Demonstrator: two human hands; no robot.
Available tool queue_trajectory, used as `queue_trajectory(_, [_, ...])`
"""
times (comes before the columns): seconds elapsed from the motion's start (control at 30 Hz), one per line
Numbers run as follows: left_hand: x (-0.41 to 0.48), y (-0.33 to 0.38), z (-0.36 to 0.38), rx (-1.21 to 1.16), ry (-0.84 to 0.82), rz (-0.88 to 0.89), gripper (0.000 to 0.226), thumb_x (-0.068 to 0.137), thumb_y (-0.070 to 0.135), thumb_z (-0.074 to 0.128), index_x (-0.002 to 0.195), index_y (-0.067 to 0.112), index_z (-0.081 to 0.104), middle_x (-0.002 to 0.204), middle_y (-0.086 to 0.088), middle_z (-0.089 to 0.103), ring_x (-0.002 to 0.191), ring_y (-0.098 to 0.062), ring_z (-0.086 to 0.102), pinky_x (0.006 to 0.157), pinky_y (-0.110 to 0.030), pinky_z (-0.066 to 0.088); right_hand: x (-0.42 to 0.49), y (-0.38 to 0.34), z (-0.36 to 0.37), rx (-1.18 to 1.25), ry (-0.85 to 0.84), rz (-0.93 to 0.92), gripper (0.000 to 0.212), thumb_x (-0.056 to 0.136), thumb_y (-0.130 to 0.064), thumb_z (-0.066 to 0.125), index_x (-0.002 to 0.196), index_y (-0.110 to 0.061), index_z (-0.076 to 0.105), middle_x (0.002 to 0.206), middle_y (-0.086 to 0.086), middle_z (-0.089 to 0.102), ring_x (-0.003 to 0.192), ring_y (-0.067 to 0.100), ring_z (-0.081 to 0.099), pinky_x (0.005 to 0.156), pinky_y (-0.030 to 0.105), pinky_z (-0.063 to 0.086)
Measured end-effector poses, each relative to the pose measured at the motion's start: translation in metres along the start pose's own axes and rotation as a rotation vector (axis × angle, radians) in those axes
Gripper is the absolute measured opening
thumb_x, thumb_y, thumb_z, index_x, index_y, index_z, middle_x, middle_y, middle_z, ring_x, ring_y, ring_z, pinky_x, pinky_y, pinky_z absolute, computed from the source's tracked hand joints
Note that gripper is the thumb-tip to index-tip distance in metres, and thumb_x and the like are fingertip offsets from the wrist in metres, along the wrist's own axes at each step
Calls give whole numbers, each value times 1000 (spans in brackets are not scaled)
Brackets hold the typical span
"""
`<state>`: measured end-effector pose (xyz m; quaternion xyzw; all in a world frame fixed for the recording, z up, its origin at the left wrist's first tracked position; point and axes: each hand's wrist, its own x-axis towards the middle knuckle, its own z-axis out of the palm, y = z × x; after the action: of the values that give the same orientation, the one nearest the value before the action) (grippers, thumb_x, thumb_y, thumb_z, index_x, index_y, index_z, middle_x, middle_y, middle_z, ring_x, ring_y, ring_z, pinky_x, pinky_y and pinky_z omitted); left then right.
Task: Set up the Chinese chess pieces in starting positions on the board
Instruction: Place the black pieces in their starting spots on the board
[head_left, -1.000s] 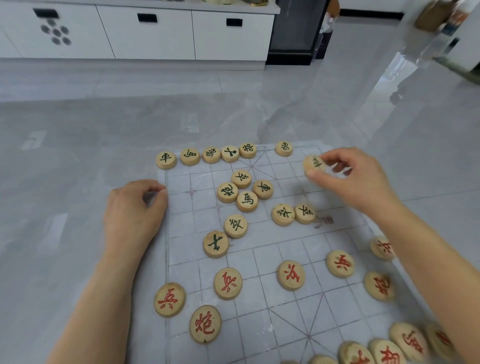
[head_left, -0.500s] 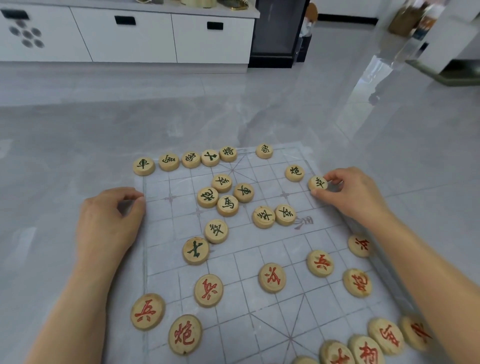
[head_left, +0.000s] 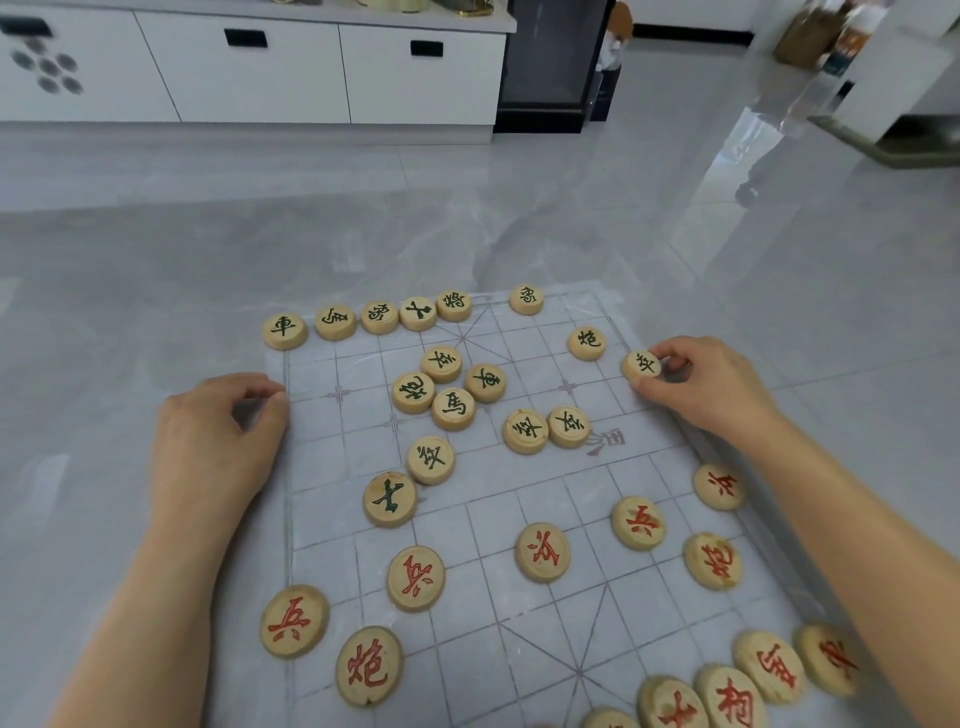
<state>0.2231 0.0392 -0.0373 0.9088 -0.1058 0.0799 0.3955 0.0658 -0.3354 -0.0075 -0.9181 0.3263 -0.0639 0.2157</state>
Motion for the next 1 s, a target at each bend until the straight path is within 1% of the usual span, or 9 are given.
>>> queue_trajectory(0.13, [1,-2,0,0,-5,-18,11,85,22,62,92,18,70,97,-1,69,91,-22,61,73,-36,47,0,0,-1,-5,-24,7,41,73,-42,72,109,-23,64,104,2,60,89,16,55,71,29,38])
queue_trajectory(0.2, [1,-2,0,-8,-4,-16,10,85,22,62,91,19,70,96,0,70,90,-22,61,73,-36,47,-5,-6,-3,-47,11,-2,55,72,-46,72,120,-22,57,110,2,56,97,18,53,79,33,42])
queue_trajectory(0.27, [1,-3,1,-20,-6,-11,10,84,21,62,90,19,70,96,1,70,88,-23,62,72,-36,48,-16,-18,-4,-39,72,-81,58,73,-46,71,123,-23,54,109,0,52,99,17,51,83,31,41])
queue_trajectory(0.37, [1,-3,1,-12,-8,-8,10,85,21,62,91,19,70,96,0,69,88,-23,61,72,-35,47,-33,-39,-2,-13,-85,-288,46,73,-44,71,115,-28,60,104,-8,51,94,8,50,81,25,37])
queue_trajectory(0.43, [1,-2,1,-13,-5,-9,10,85,21,62,91,19,70,96,0,69,90,-22,61,73,-35,47,-42,-47,3,-75,-196,-371,49,71,-49,70,115,-30,59,104,-12,50,96,4,46,86,27,39])
queue_trajectory(0.6, [0,-1,0,-10,1,-8,10,85,20,62,90,19,70,93,-1,69,87,-23,61,71,-36,47,-45,-55,17,-240,-191,-452,57,62,-74,51,99,-32,59,94,-14,51,92,10,49,85,35,42])
queue_trajectory(0.8, [2,-3,1,-5,-5,-20,10,84,22,62,91,20,70,97,1,69,93,-23,61,77,-40,50,-19,-48,7,-137,22,-329,49,69,-56,69,107,-25,63,96,-7,51,94,13,49,88,39,41])
queue_trajectory(0.93, [2,-4,2,-16,-5,-10,10,84,22,62,90,19,70,95,1,69,85,-22,60,75,-38,49,-9,-52,14,-157,-62,-324,54,70,-56,68,114,-26,61,99,-5,50,98,15,49,90,41,40])
queue_trajectory(1.0, [2,-5,2,-19,-7,-9,10,84,21,62,90,19,70,96,1,69,89,-22,61,76,-37,48,-9,-52,18,-181,-86,-337,54,71,-57,66,116,-28,60,99,-7,48,100,16,49,91,41,40])
